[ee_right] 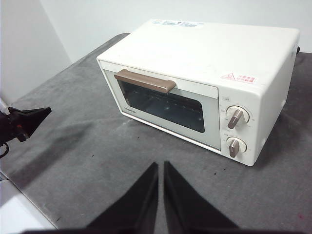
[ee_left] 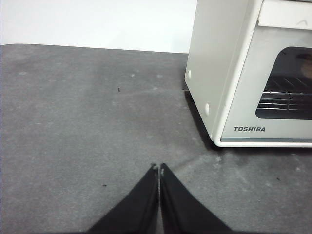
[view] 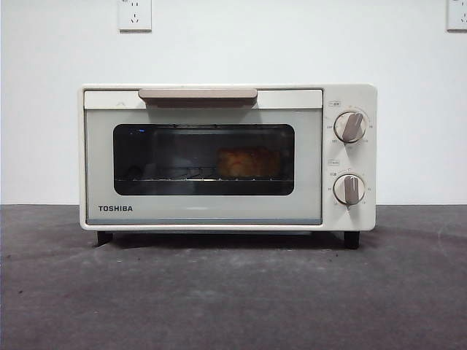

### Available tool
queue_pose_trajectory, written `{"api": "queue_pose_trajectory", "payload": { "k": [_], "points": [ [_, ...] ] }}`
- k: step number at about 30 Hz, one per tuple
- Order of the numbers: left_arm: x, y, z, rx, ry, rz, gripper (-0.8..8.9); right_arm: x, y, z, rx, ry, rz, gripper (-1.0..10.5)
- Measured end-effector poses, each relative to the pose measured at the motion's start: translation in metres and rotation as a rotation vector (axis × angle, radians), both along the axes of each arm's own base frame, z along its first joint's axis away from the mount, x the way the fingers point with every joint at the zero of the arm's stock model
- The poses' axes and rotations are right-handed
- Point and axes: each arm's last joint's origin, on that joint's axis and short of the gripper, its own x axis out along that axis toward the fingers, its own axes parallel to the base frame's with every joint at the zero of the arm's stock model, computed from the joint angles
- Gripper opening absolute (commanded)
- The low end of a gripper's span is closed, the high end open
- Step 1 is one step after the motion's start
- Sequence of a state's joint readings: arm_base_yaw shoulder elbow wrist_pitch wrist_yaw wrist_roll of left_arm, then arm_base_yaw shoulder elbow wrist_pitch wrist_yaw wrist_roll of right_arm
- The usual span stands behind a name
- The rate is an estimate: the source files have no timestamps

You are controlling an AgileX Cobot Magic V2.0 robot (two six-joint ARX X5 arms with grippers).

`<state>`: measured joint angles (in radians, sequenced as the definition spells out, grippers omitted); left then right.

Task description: The left arm flap open the oven, the right arm pick bread and place it into oven, the left arm flap close the oven

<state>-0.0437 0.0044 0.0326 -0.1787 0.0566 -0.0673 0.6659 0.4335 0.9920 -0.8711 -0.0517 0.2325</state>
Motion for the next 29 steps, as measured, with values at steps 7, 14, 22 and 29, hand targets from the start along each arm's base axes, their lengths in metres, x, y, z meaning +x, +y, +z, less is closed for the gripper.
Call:
{"api": "queue_pose_trajectory", "payload": {
  "k": [7,14,22,29],
  "points": [
    [0.000,0.000,0.000,-0.002,0.000,0.000,0.10,0.000,0.000,0.000,0.000,0.000,0.000,0.2],
    [0.000,0.000,0.000,-0.002,0.000,0.001,0.10,0.000,0.000,0.000,0.000,0.000,0.000,0.2],
    [0.000,0.000,0.000,-0.002,0.000,0.001,0.10,-0.002,-0.009,-0.006,0.022,-0.084,-0.134,0.2],
    [0.000,0.000,0.000,-0.002,0.000,0.001,0.10,0.015,-0.015,-0.063,0.017,-0.260,-0.369,0.2]
  ]
}}
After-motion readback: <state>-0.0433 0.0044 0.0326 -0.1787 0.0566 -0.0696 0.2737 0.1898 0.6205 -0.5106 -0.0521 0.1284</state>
